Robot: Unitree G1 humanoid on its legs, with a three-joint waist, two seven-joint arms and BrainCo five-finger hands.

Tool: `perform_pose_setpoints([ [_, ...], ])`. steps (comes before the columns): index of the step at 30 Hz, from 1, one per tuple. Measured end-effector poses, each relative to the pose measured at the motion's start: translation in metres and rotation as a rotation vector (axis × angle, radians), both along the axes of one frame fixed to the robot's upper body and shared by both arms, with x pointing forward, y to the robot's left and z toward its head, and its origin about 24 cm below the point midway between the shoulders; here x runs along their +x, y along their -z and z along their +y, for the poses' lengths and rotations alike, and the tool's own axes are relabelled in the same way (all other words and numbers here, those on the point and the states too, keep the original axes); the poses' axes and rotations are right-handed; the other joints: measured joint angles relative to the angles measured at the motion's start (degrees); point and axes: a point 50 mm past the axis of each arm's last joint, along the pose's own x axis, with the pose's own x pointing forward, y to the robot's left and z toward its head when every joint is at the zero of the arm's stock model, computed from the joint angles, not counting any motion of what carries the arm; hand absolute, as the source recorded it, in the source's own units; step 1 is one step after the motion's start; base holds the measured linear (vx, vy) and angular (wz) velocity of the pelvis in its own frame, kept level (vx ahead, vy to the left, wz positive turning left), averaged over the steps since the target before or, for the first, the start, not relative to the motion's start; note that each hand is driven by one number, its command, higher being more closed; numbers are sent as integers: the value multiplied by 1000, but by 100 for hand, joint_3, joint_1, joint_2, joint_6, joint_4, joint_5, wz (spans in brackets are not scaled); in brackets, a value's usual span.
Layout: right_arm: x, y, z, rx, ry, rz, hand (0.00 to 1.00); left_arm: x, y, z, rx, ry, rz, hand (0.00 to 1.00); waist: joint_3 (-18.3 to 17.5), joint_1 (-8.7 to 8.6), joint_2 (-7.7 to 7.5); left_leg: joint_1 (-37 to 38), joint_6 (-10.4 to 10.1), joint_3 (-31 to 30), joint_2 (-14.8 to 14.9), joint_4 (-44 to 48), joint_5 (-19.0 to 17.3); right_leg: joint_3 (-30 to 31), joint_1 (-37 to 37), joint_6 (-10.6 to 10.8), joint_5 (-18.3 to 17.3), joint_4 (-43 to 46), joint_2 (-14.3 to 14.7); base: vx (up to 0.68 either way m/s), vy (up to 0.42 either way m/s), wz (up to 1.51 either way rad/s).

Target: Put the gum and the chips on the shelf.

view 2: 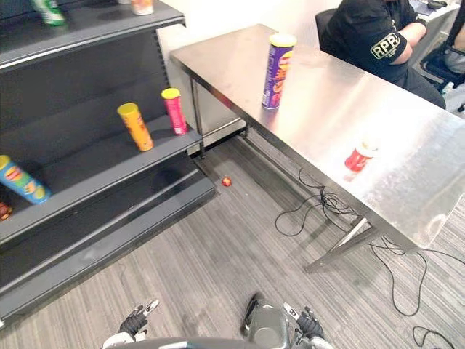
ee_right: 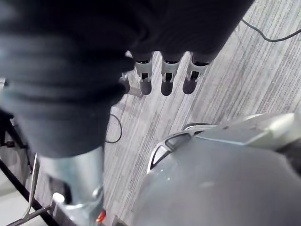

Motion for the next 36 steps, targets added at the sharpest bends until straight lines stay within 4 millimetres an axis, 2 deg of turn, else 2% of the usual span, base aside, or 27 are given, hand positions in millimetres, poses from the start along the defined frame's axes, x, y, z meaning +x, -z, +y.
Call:
perform_pose_setpoints([
  [1, 8, -3, -8, -23, -11, -15, 0, 2, 1, -8, -23, -6, -5, 0, 97, 2, 228, 85, -165, 85, 194, -30, 54, -3, 21, -24, -81, 91, 196, 242, -203, -24],
  [3, 14, -5, -10, -28, -15, -31, 0, 8, 0, -17, -46, -3, -21, 0, 172, -4, 311, 106, -371, 103, 241, -93, 291, -11, -1, -54, -339, 221, 252, 305, -276, -10],
  [4, 16, -5, -10, -29, -18, -33, 0, 8, 0, -18, -52, -12, -24, 0, 172, 3, 312, 173, -456, 102, 267, -154, 487, -21, 10, -51, -505, 326, 274, 280, -241, 4],
  [7, 18, -6, -9, -32, -47, -36, 0, 9, 1, -19, -56, -14, -21, 0, 157, -14, 298, 174, -556, 84, 342, -180, 736, -82, 21, -46, -736, 425, 293, 166, -107, 7],
  [12, 18, -6, -11, -37, -46, -35, 0, 10, 0, -17, -45, 4, -16, 0, 131, -25, 250, 109, -642, 82, 384, 106, 853, -53, -1, 12, -1010, 570, 257, 93, -48, 2],
  [14, 17, -5, -10, -33, -49, -28, 0, 10, 0, -16, -39, 1, -15, 0, 55, -28, 184, -353, -643, 67, 529, 1273, 855, 105, 34, 43, -1080, 478, 273, 111, -127, -29],
  [15, 15, -5, -10, -35, -47, -26, 0, 10, 0, -16, -38, -2, -16, 0, 38, -37, 213, -544, -654, 42, 659, 1767, 866, 139, 90, 32, -1088, 417, 324, 126, -133, -49],
  [16, 12, -5, -13, -40, -43, -19, 0, 11, 0, -17, -40, -19, -20, 0, 18, -36, 301, -928, -683, -75, 975, 2858, 1057, 279, 216, -16, -1117, 305, 501, 106, -92, -57],
  [17, 11, -5, -14, -43, -45, -15, 0, 11, -1, -13, -34, -30, -25, 0, 19, -15, 323, -1069, -573, -154, 1087, 3302, 1312, 368, 292, -17, -1116, 287, 586, 159, -82, -105],
  [18, 8, -5, -15, -44, -44, -8, 0, 8, 0, -14, -43, -66, -23, 0, 28, 1, 295, -1350, -492, -434, 1201, 4070, 2030, 715, 459, -85, -1156, 185, 733, 181, 24, -138],
  [19, 7, -5, -15, -41, -28, -10, 0, 6, 0, -14, -43, -80, -21, 0, 3, 10, 333, -1625, -587, -688, 1191, 4723, 1712, 1013, 561, -152, -1200, 156, 834, 200, 57, -144],
  [20, 7, -5, -16, -42, -20, -10, 0, 6, 0, -13, -43, -88, -23, 0, 0, 2, 347, -1752, -558, -753, 1172, 4966, 1418, 1184, 620, -169, -1208, 144, 873, 258, 102, -152],
  [21, 0, -4, -20, -46, 16, 0, 0, 6, 0, -13, -51, -116, -25, 0, -2, -4, 353, -2047, -430, -806, 1069, 5194, 855, 1556, 840, -221, -1204, 61, 916, 227, 61, -119],
  [23, -10, -3, -21, -45, 37, 25, 0, 6, 0, -12, -57, -155, -38, 0, 3, 70, 343, -2268, -329, -778, 1013, 4997, 502, 1912, 1052, -194, -1220, -40, 921, 218, 90, -128],
  [24, -13, -2, -21, -40, 55, 34, 0, 8, -1, -11, -61, -183, -56, 0, 2, 151, 339, -2367, -310, -767, 1012, 4526, 375, 2226, 1117, -129, -1257, -74, 928, 187, 146, -145],
  [27, -19, 0, -17, -24, 98, 47, 0, 4, -1, -10, -62, -223, -62, 0, -8, 148, 315, -2414, -204, -911, 1045, 2690, 440, 2920, 1223, 35, -1355, -80, 896, 207, 259, -131],
  [28, -20, 1, -16, -20, 102, 50, 0, 4, -1, -10, -62, -229, -63, 0, -11, 149, 310, -2394, -153, -1203, 971, 1927, 499, 3199, 1209, 122, -1405, -71, 877, 232, 331, -112],
  [29, -20, 1, -15, -19, 102, 50, 0, 3, -1, -9, -61, -236, -62, 0, -11, 143, 310, -2375, -122, -1350, 932, 1587, 554, 3310, 1200, 163, -1426, -67, 864, 286, 436, -103],
  [31, -25, 1, -16, -21, 107, 62, 0, 0, 0, -11, -69, -252, -52, 0, -38, 146, 351, -2194, -158, -1875, 763, 665, 869, 3693, 1183, 489, -1561, 40, 826, 254, 422, -91],
  [32, -34, 1, -22, -33, 120, 83, 0, -5, 2, -16, -83, -260, -35, 0, -148, 149, 507, -2104, -489, -2148, 749, 415, 1124, 3849, 1156, 739, -1656, 139, 882, 264, 447, -75],
  [33, -34, 3, -17, -17, 139, 88, 0, -5, 1, -13, -77, -269, -39, 0, -174, 146, 382, -2040, -488, -2016, 618, 513, 987, 3984, 1171, 846, -1693, 200, 750, 310, 495, -73],
  [34, -39, 6, -7, 14, 154, 96, 0, -10, 1, -5, -53, -264, -27, 0, -301, 130, 196, -1979, -427, -1761, 411, 536, 879, 3974, 1165, 963, -1606, 113, 504, 196, 286, -66],
  [36, -42, 9, 5, 54, 202, 102, 0, -13, 1, 5, -24, -249, -15, 0, -456, 139, -66, -1945, -277, -1404, 186, 787, 530, 4081, 1258, 1147, -1379, -296, 167, 221, 343, -77],
])
